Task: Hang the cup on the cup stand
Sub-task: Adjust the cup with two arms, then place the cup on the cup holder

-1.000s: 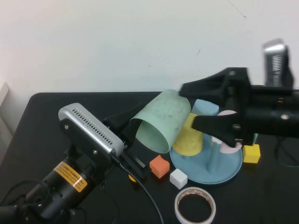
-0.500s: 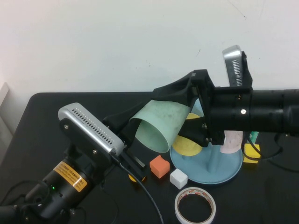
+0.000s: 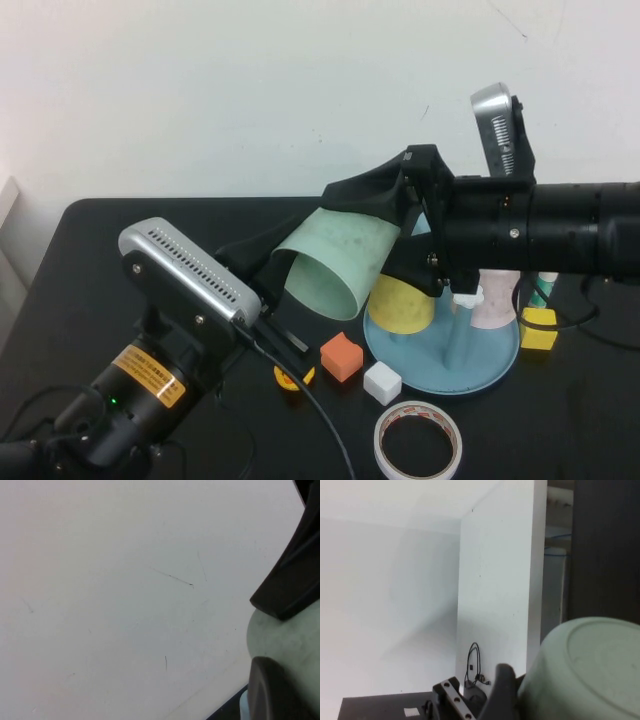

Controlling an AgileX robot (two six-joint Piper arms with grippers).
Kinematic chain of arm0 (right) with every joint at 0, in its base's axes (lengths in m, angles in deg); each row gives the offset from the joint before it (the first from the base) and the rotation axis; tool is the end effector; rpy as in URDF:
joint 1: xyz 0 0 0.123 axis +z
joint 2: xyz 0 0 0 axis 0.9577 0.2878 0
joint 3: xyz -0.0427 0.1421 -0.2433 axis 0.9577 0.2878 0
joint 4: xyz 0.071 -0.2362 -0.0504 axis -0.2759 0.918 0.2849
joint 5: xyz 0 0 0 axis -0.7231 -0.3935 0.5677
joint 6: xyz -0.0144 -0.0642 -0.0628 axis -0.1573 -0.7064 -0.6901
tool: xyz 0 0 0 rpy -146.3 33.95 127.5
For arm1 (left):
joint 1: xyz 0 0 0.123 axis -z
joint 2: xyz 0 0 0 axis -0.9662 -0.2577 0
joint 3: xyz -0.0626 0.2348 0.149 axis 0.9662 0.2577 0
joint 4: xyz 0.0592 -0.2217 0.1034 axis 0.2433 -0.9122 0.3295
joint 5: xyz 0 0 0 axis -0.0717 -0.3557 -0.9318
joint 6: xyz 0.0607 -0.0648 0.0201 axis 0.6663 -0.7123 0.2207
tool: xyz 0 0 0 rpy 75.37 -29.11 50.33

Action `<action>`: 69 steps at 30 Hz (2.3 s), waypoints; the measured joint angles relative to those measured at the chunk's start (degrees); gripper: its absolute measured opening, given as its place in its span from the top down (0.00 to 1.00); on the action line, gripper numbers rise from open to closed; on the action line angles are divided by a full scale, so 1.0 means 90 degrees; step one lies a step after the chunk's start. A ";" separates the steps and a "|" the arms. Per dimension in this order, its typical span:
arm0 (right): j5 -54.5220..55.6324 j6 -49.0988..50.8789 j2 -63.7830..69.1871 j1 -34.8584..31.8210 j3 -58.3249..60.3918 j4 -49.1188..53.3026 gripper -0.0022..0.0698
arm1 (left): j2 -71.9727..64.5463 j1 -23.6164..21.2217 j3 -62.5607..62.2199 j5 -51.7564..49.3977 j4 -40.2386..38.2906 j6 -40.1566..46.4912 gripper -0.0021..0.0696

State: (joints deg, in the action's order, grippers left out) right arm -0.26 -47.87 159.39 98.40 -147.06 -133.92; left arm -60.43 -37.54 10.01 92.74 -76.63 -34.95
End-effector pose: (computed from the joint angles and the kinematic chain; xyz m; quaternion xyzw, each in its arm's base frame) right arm 0.2943 0.1980 0.2723 0.0993 0.8051 0.5531 0.1895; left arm 0.2124 -0.1704 0.2477 0.2909 0.5453 -0.1806 0.7651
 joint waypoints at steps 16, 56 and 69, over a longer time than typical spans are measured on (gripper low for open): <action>0.0462 -0.1445 -0.0122 -0.0110 -0.0009 -0.0013 0.15 | 0.0156 0.0000 0.0312 0.0025 0.0360 -0.0297 0.53; 0.3249 -0.6106 -0.0668 -0.0507 0.0748 0.2263 0.15 | 0.2333 0.0000 0.3208 0.0014 0.0309 -0.3051 0.97; 0.3141 -0.7722 -0.0056 -0.0507 0.0748 0.0203 0.15 | 0.2333 0.0000 0.3208 0.0014 0.0305 -0.3051 0.97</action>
State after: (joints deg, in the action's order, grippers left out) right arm 28.01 -117.37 158.88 93.84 -140.33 -132.09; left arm -39.43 -37.54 38.89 92.86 -73.88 -62.41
